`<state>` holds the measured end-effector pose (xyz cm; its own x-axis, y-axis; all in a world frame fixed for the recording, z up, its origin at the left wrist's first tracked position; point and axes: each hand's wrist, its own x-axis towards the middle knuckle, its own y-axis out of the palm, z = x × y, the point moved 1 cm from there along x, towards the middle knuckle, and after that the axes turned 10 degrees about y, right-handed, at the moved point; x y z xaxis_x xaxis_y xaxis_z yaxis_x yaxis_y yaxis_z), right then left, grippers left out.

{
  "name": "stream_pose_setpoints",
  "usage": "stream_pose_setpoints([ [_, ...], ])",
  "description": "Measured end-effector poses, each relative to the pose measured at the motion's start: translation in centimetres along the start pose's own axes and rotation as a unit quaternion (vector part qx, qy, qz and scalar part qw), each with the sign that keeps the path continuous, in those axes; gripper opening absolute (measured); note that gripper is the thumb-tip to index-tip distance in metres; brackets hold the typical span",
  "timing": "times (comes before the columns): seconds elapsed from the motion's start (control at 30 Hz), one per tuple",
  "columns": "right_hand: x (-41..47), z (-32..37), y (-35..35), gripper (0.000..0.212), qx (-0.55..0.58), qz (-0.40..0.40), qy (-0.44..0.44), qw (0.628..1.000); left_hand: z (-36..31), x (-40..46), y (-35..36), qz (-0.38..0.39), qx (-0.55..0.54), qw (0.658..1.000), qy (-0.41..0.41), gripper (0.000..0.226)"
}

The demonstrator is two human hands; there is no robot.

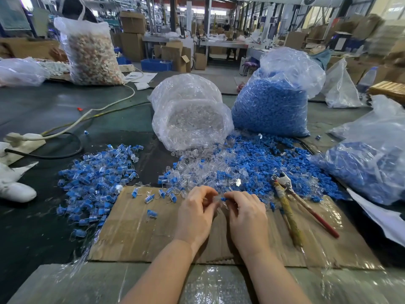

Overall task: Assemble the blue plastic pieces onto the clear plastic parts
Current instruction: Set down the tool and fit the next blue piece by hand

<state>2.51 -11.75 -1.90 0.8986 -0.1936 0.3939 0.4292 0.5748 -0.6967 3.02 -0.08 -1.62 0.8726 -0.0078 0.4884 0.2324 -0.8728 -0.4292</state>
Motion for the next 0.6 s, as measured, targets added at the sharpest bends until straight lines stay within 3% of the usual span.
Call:
stream_pose_setpoints([
  [0.1,-0.03,-0.01,-0.03,0.012,-0.004,0.004,0.000,1.000,-0.07,0.01,-0.03,0.028,0.005,0.999,0.014,0.032],
  [0.27,-0.11,0.16,-0.18,0.012,0.001,0.006,-0.004,1.000,-0.25,0.07,-0.10,0.036,0.003,0.999,0.011,0.021],
  [0.6,-0.15,0.24,-0.38,0.015,0.024,-0.007,-0.022,0.999,-0.08,0.05,-0.13,0.049,-0.010,0.999,0.002,0.021],
])
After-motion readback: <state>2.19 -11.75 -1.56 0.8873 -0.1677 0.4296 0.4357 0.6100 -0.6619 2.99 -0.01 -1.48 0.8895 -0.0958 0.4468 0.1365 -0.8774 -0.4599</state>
